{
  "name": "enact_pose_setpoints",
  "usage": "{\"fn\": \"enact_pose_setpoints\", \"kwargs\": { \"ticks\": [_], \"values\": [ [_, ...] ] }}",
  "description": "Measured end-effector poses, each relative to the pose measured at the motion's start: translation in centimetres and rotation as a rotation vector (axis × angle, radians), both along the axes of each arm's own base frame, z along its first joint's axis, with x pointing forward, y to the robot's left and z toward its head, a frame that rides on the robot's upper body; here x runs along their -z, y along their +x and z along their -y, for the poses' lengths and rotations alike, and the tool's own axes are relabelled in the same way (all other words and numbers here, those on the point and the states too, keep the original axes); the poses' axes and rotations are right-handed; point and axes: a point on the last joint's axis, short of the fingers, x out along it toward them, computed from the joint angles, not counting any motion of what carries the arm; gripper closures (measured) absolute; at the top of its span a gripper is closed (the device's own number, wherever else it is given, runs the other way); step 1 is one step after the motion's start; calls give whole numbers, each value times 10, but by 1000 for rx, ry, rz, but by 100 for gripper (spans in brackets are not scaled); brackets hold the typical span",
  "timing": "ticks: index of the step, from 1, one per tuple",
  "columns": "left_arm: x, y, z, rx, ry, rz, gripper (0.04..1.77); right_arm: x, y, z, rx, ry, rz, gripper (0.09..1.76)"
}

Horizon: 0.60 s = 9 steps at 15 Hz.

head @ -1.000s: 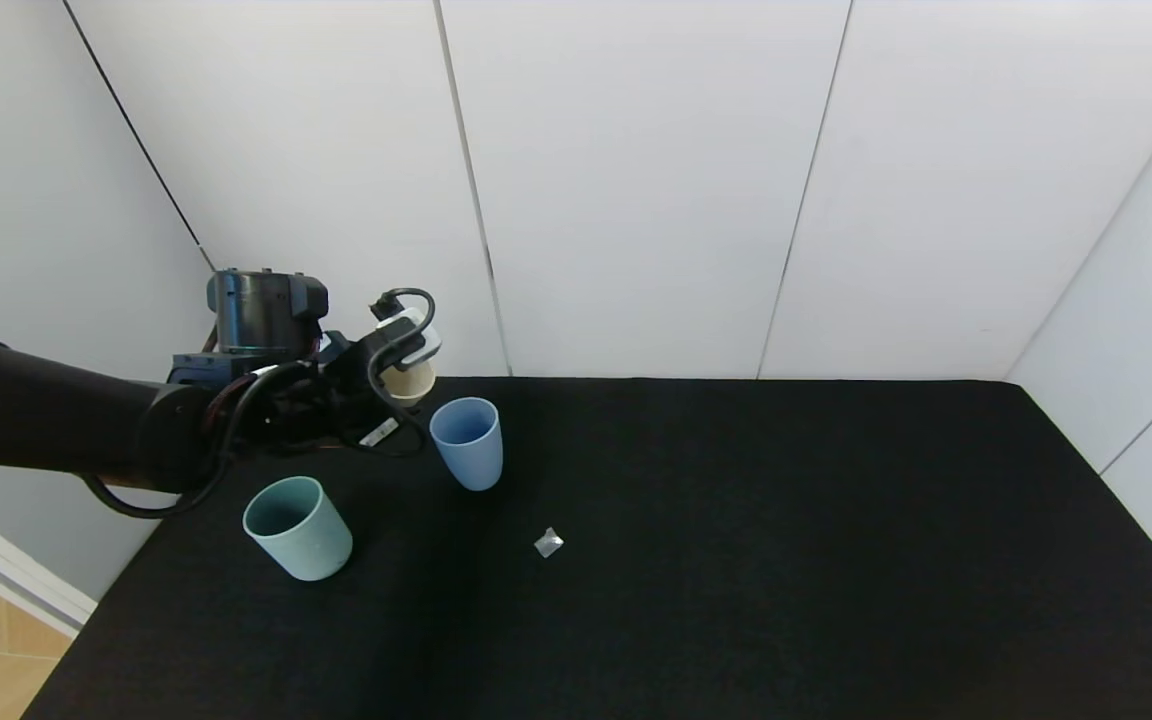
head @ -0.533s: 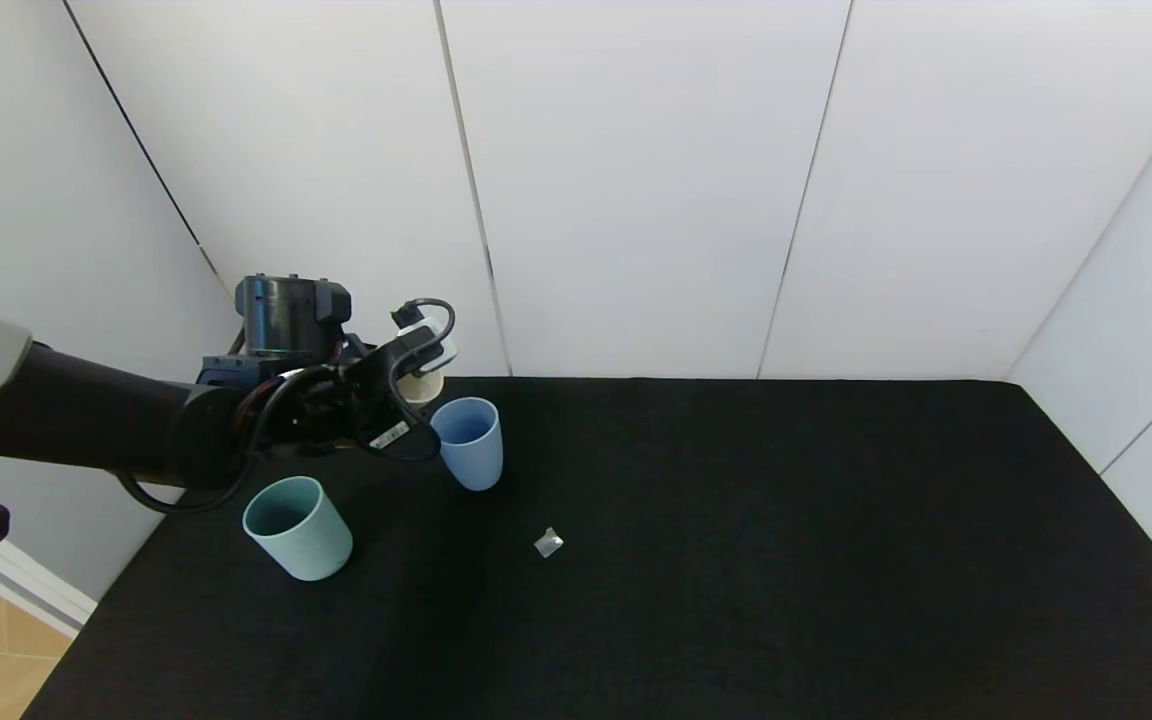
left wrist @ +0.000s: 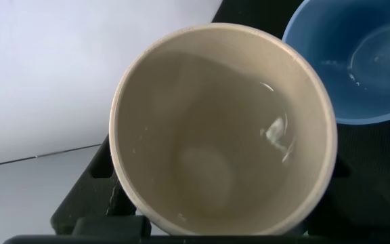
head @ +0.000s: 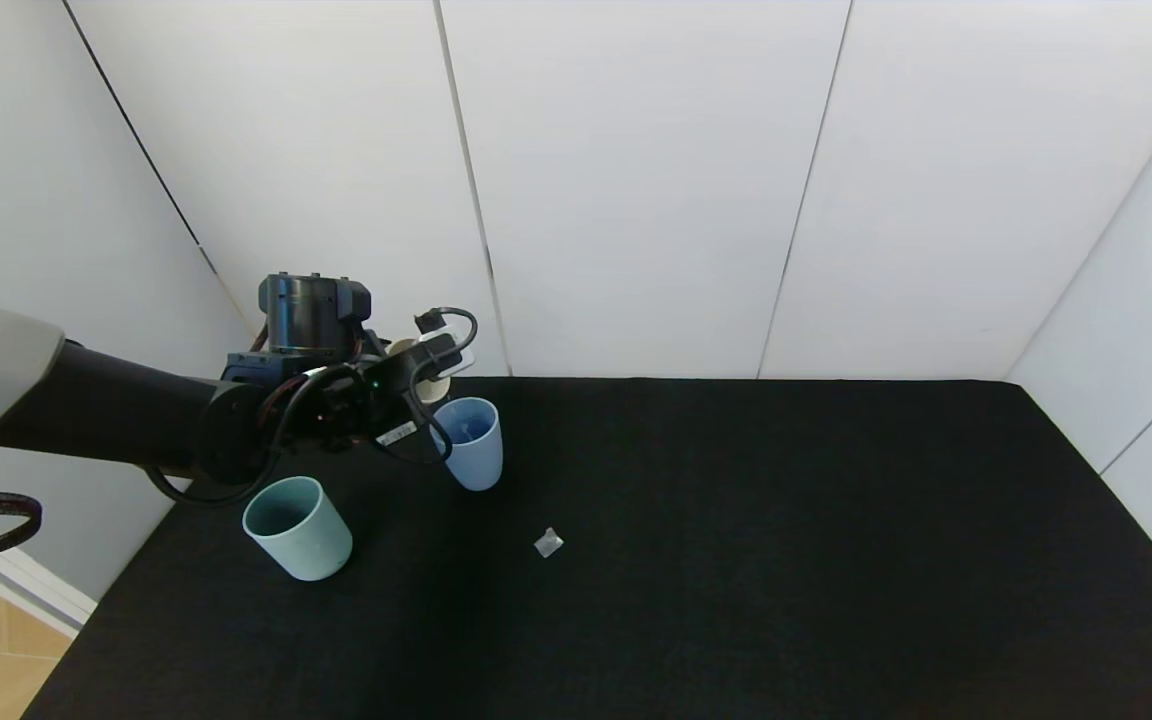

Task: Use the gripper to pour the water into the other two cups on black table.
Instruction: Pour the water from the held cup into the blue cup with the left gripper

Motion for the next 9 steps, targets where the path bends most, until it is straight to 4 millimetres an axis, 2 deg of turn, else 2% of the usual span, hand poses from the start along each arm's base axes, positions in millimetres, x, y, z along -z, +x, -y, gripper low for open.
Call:
{"fn": "enact_pose_setpoints", "kwargs": {
  "ticks": [9],
  "values": [
    [-4,-1,-4,6,126,5,54,0,0,0,0,0,0,14]
  ]
}}
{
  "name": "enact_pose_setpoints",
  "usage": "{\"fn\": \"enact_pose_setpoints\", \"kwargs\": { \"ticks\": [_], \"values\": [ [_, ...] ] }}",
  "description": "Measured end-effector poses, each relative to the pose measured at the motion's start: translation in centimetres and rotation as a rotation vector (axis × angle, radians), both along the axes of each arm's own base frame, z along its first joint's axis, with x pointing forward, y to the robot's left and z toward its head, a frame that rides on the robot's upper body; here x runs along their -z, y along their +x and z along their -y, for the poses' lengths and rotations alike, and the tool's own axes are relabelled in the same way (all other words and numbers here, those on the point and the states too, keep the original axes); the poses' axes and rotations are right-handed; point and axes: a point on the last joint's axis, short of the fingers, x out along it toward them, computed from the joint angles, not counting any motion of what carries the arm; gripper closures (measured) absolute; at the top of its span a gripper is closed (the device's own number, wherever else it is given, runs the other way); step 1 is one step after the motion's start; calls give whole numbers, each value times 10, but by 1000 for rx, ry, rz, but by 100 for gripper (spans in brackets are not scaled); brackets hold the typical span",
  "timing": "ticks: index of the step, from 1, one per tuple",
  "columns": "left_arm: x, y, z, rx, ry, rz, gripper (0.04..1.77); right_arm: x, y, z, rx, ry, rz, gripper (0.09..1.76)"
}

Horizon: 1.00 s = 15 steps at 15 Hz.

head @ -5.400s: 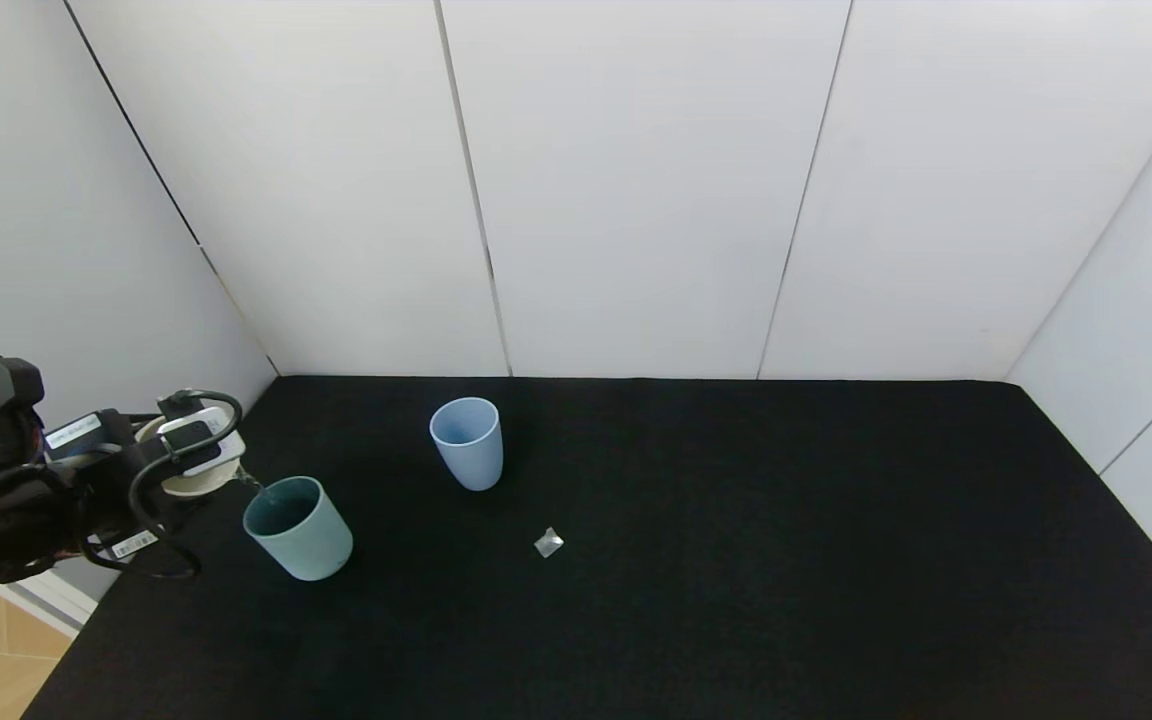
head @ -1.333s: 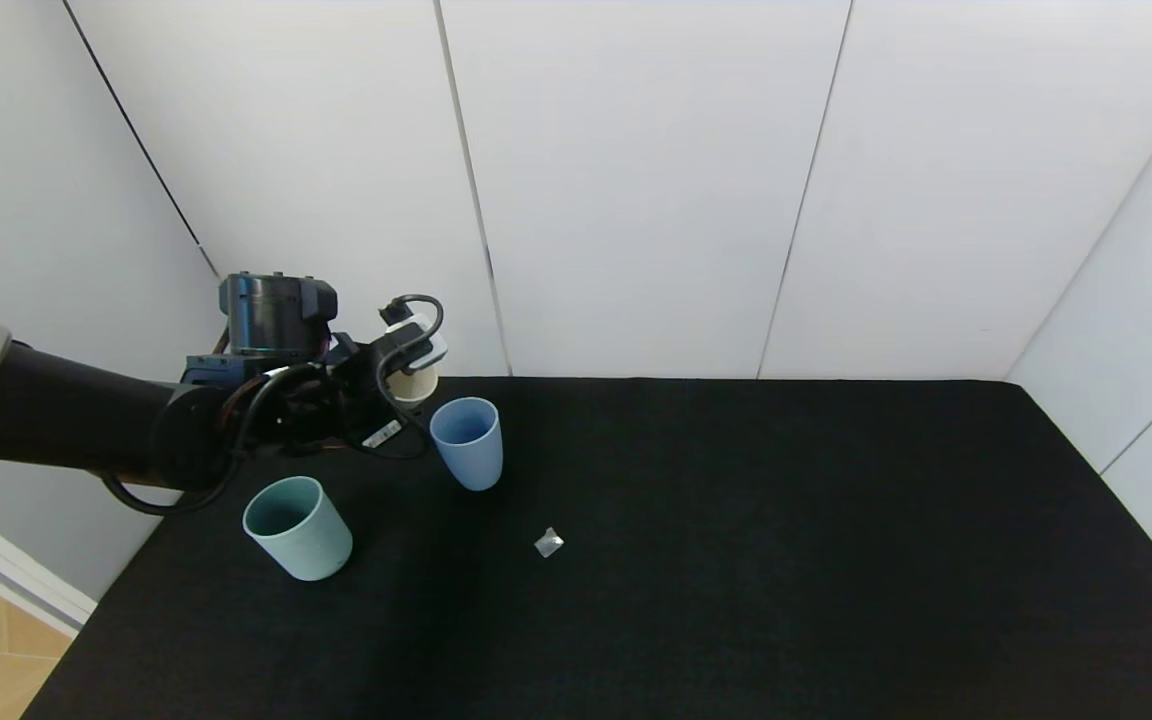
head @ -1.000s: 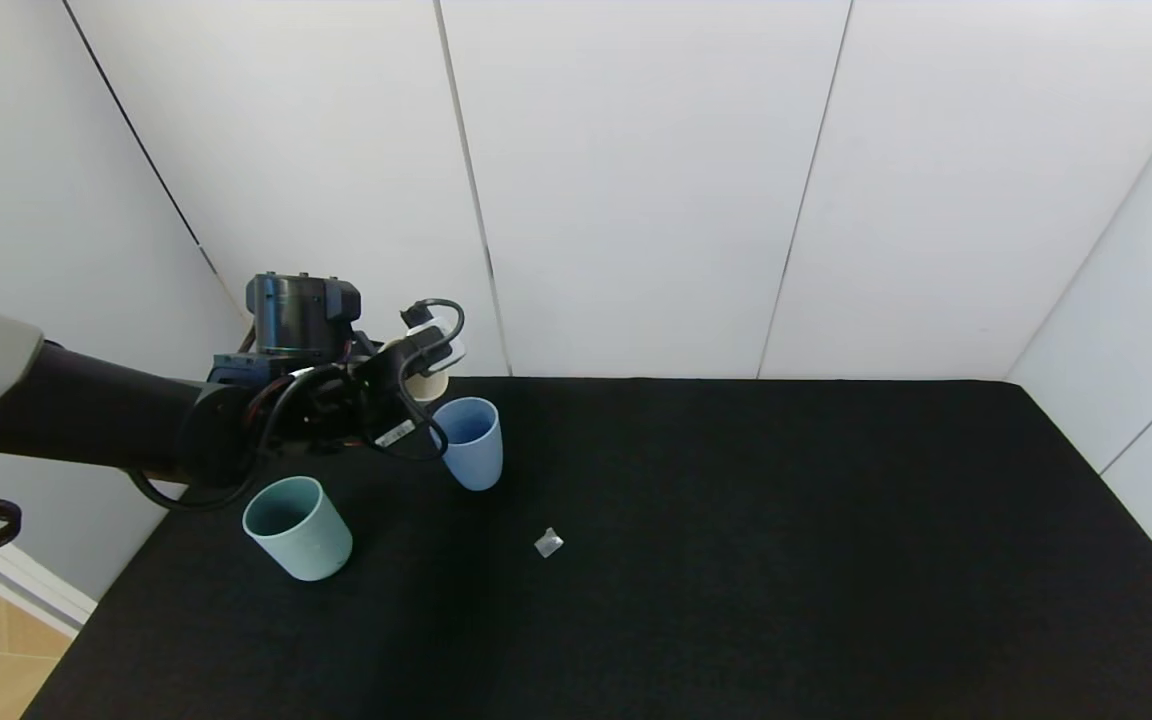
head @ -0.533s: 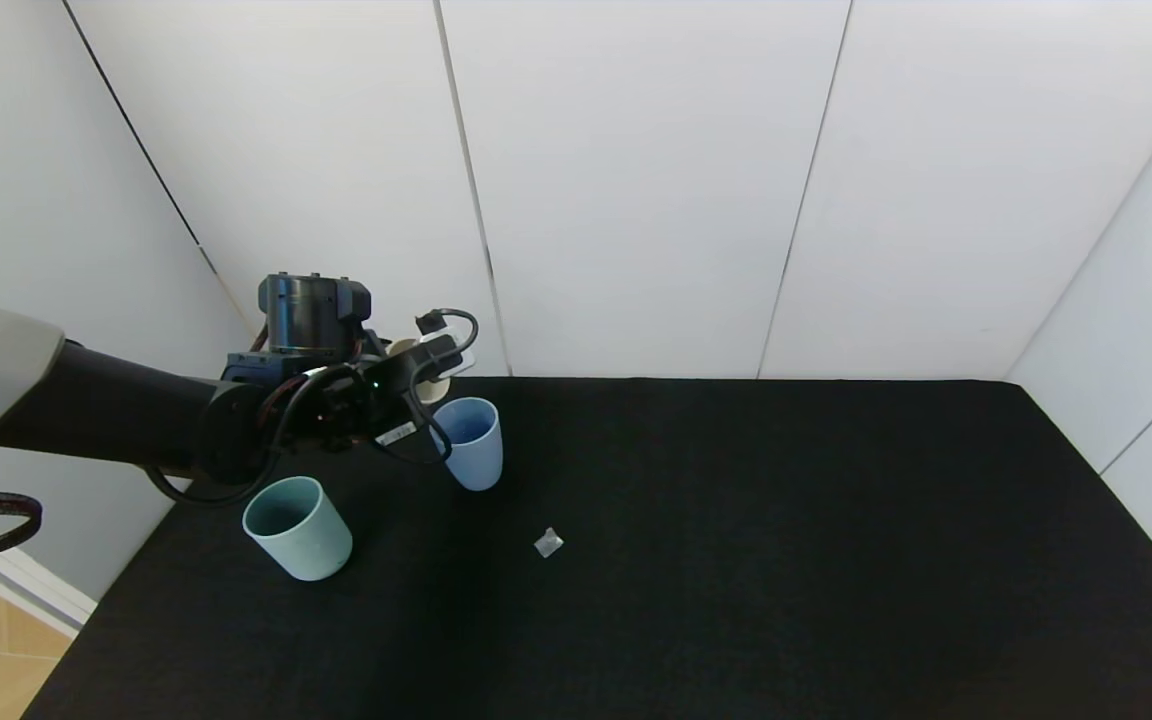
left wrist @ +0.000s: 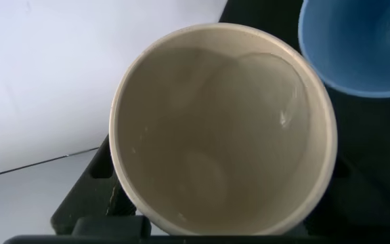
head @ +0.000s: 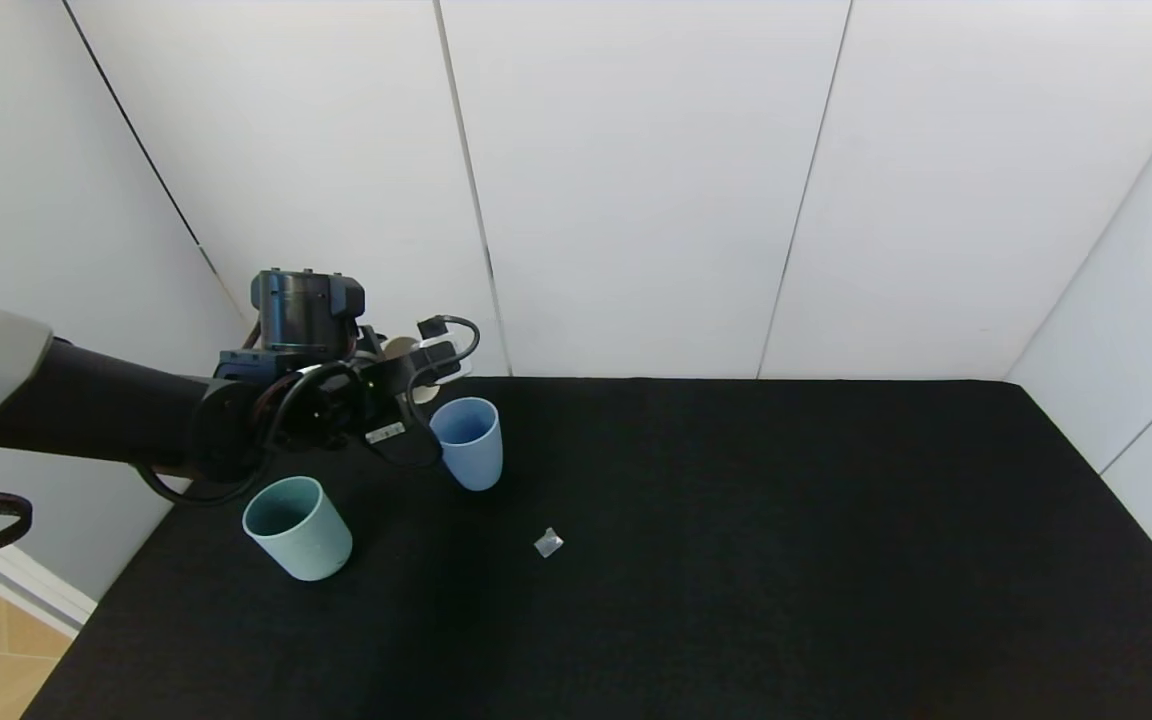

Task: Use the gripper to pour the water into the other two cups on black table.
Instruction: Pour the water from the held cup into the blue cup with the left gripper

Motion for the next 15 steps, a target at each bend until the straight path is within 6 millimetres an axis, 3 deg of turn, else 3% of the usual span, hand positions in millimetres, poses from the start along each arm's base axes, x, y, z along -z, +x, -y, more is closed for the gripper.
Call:
{"fn": "enact_pose_setpoints", "kwargs": {
  "ticks": [15],
  "values": [
    [-19,0,-1,10,91,49,54,0,0,0,0,0,0,14]
  ]
}}
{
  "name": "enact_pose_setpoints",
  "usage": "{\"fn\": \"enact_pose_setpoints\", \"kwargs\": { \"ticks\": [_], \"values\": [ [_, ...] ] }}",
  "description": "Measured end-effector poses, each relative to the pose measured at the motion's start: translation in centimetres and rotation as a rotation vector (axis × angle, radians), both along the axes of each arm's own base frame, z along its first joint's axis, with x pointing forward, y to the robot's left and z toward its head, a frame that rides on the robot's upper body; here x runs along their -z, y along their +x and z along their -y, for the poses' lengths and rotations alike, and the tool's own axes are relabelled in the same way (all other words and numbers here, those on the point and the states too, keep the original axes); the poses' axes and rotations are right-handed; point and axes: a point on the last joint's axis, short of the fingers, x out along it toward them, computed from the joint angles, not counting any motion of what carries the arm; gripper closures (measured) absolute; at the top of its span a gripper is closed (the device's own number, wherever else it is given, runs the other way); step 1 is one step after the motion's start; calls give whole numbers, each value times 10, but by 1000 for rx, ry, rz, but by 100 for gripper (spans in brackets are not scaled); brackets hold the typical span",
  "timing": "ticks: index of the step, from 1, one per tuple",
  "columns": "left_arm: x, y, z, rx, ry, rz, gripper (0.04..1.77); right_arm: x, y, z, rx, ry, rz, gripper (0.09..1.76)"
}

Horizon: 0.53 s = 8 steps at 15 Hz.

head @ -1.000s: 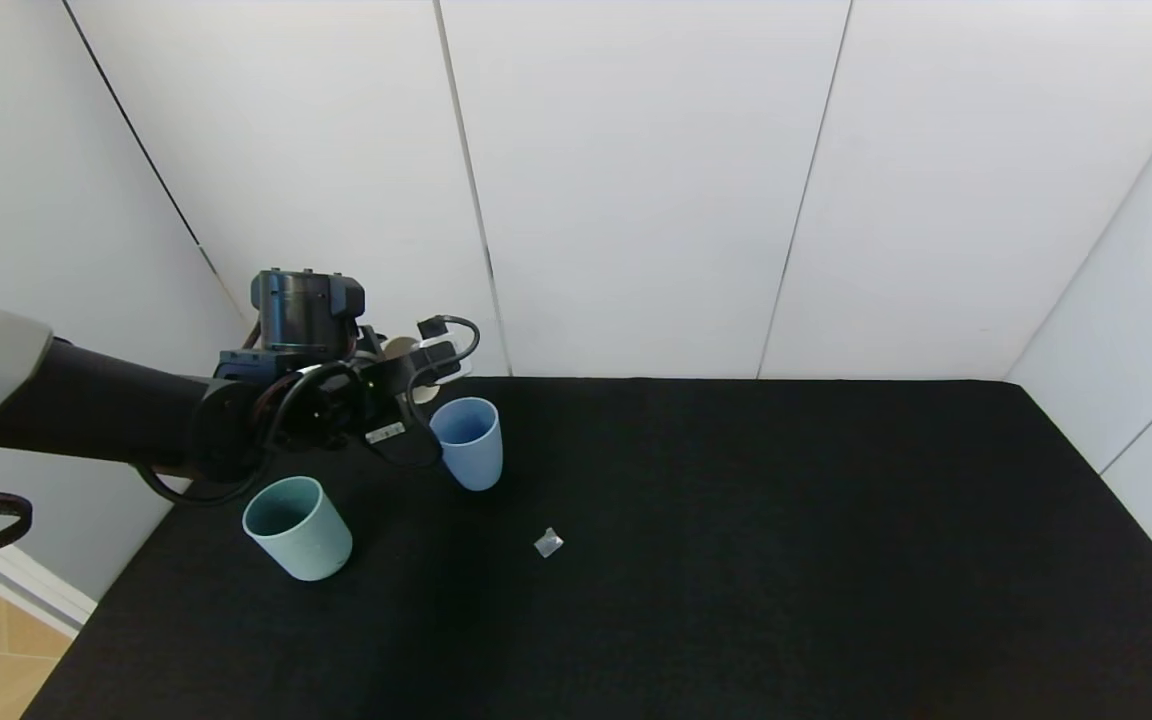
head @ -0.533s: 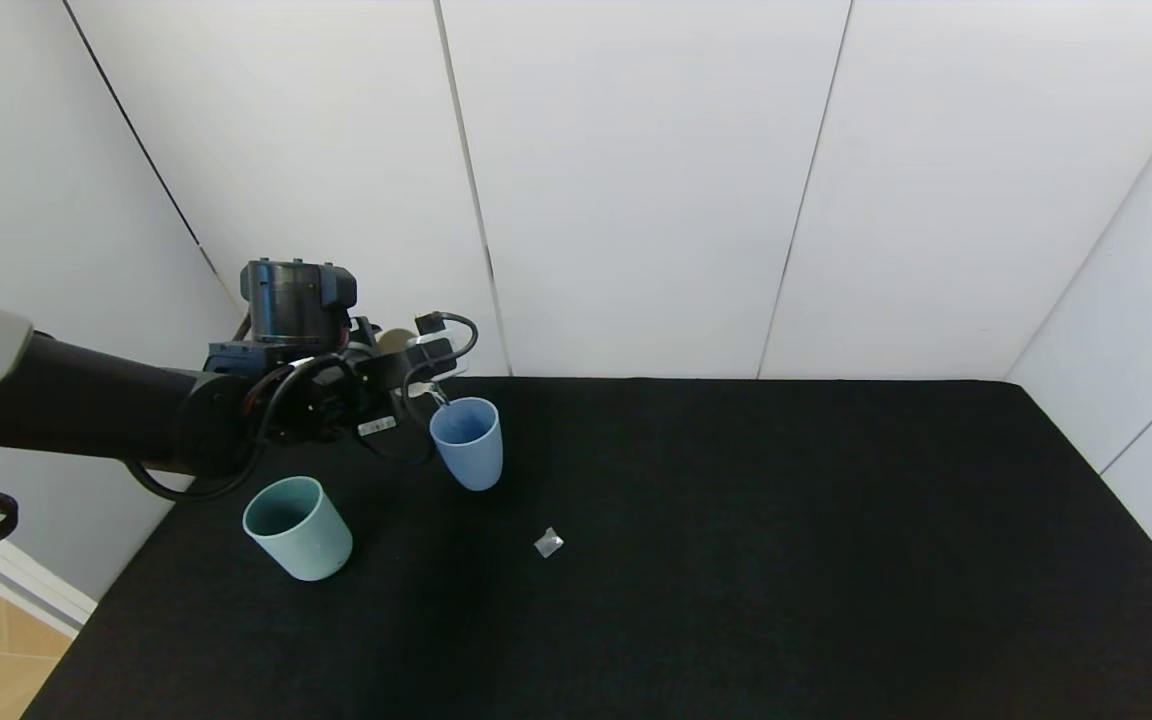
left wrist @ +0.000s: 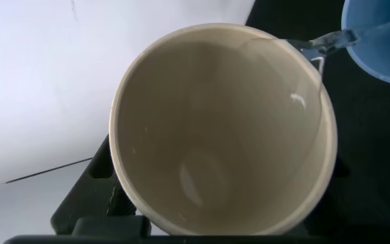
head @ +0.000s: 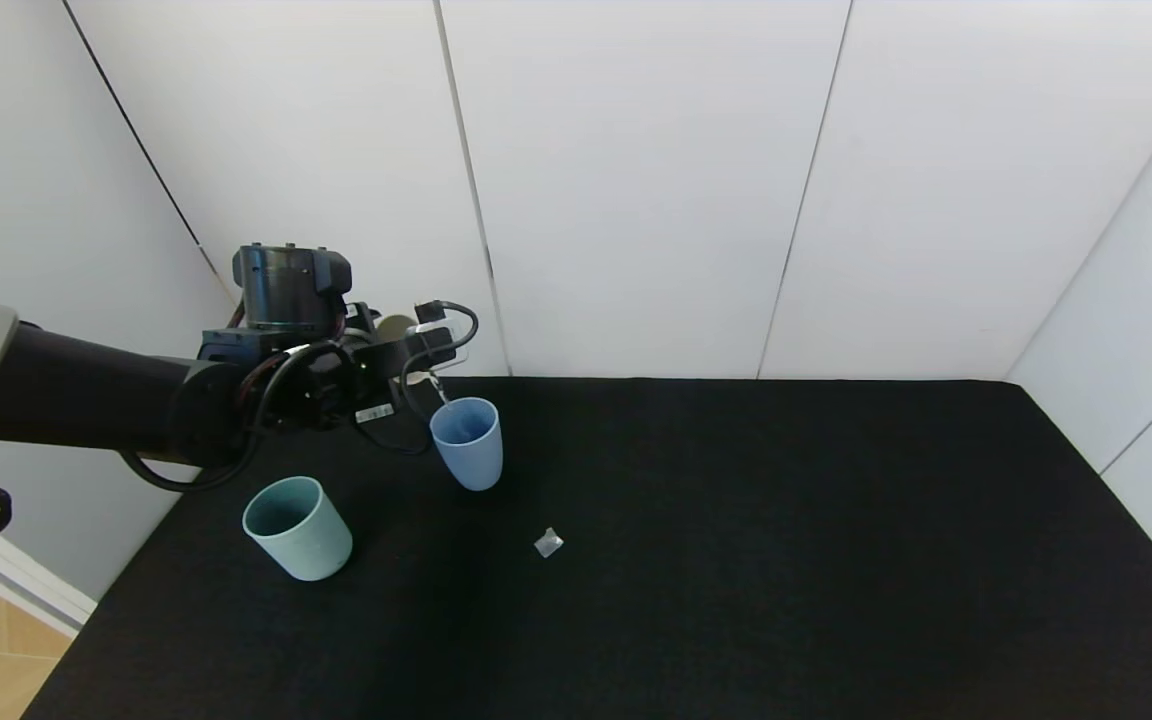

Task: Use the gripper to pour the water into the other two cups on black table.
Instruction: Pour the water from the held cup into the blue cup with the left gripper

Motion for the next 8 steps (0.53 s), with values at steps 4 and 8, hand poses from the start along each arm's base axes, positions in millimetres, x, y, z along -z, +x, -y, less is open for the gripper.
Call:
{"fn": "enact_pose_setpoints", "kwargs": {
  "ticks": [4,8],
  "values": [
    [-3,-1,0,5,14,4,54,0,0,0,-1,0,0,14],
    [-6,-3,-1,6,20,12,54,0,0,0,0,0,0,14]
  ]
}}
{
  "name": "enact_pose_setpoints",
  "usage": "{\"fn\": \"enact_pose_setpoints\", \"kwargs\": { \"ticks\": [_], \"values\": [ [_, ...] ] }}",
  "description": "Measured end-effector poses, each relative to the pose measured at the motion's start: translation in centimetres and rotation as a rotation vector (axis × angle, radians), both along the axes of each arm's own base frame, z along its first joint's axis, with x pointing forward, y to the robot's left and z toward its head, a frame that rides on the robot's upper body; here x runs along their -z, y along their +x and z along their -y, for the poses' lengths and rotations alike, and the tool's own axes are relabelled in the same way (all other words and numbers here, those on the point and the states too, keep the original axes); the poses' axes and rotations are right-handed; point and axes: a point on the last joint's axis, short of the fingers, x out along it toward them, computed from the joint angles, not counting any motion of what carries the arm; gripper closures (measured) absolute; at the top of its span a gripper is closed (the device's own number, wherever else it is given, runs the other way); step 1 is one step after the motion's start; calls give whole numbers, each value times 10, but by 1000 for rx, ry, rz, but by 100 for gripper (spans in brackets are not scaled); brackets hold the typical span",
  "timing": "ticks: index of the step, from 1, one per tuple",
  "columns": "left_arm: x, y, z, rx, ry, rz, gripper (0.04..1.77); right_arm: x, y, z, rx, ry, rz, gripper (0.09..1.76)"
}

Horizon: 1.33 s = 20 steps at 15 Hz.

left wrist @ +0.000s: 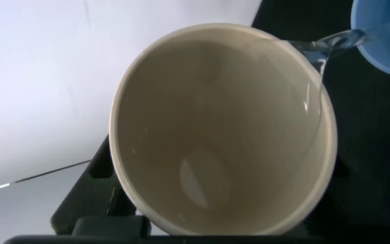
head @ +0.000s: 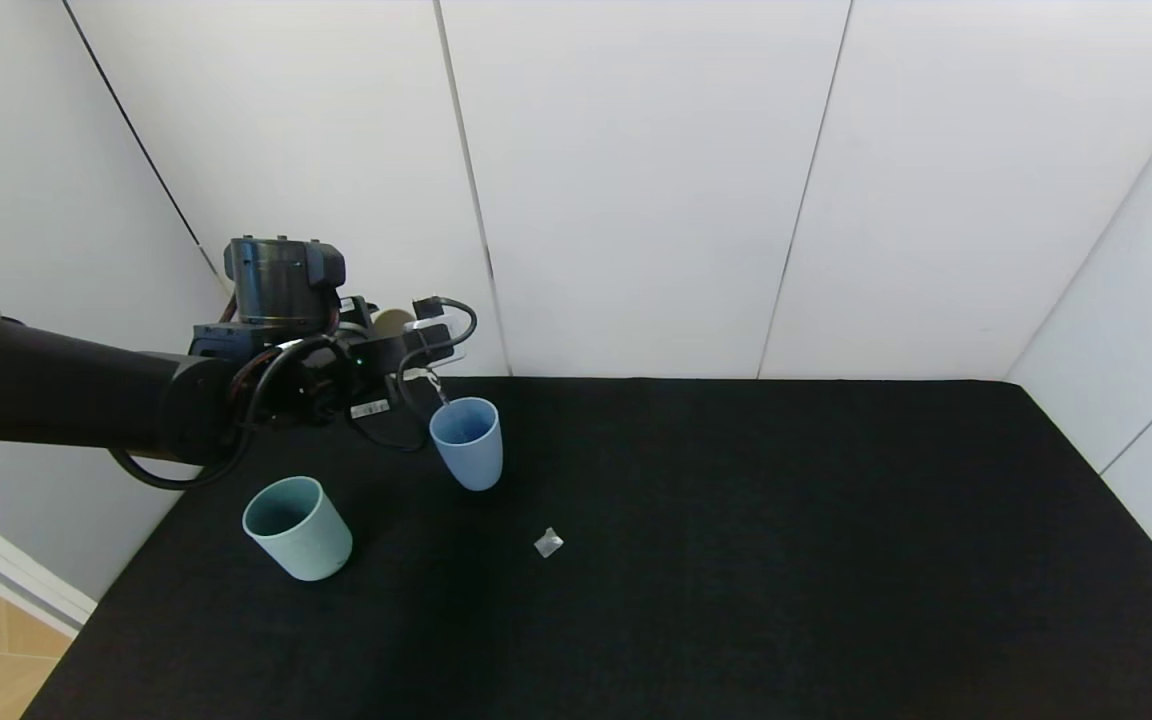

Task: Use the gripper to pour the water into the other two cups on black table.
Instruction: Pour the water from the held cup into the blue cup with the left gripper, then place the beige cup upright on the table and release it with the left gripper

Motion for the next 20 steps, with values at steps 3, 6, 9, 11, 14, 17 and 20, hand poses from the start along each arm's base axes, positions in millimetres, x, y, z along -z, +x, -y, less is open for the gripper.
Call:
{"fn": "enact_pose_setpoints", "kwargs": {
  "ticks": [3,6,9,11,14,17,20],
  "values": [
    [0,-1,0,1,-3,0,54,0,0,0,0,0,0,14],
    [3,-2,0,0,-13,-12,54,0,0,0,0,0,0,14],
    [7,-2,0,-12,-92,-17,54,0,0,0,0,0,0,14],
    [10,-4,1,-28,-151,-28,54,0,0,0,0,0,0,14],
    [11,-5,2,-48,-272,-25,54,0,0,0,0,0,0,14],
    [3,-10,2,-40,-407,-10,54,0,0,0,0,0,0,14],
    [-5,-16,2,-48,-524,9,54,0,0,0,0,0,0,14]
  ]
}}
